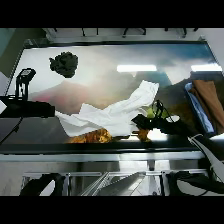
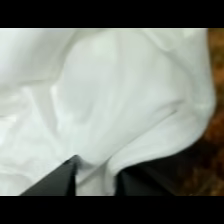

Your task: Fold the shirts.

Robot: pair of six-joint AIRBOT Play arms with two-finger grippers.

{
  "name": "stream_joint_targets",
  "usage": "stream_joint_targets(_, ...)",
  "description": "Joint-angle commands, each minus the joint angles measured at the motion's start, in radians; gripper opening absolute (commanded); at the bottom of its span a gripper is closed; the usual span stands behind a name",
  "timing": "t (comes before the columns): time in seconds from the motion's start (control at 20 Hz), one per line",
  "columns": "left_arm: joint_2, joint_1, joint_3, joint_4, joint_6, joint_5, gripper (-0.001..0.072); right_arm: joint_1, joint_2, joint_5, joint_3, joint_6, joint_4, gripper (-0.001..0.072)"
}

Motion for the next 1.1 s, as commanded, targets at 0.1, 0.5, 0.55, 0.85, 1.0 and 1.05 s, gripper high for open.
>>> stream_joint_targets(0.1,0.002,0.001,0.001,0.002,0.000,-0.002,0.0015,-0.002,-0.003,0.043,0.053,-0.018,0.041,0.0022)
stream_joint_targets(0.5,0.237,0.119,0.004,0.003,0.043,0.070,0.0015,-0.166,0.715,0.331,0.204,0.377,-0.487,0.0020)
stream_joint_targets(0.55,0.275,0.119,0.017,0.003,0.044,0.075,0.0015,-0.180,0.780,0.373,0.285,0.441,-0.604,0.0021)
stream_joint_targets(0.85,0.306,0.088,0.369,0.069,0.044,0.061,0.0015,-0.193,0.801,0.737,0.881,0.521,-0.933,0.0021)
stream_joint_targets(1.0,0.232,-0.034,0.675,0.225,0.040,-0.009,0.0015,-0.193,0.726,0.855,1.155,0.510,-1.027,0.0021)
stream_joint_targets(1.05,0.200,-0.097,0.800,0.305,0.029,-0.030,0.0015,-0.193,0.702,0.884,1.237,0.505,-1.060,0.0021)
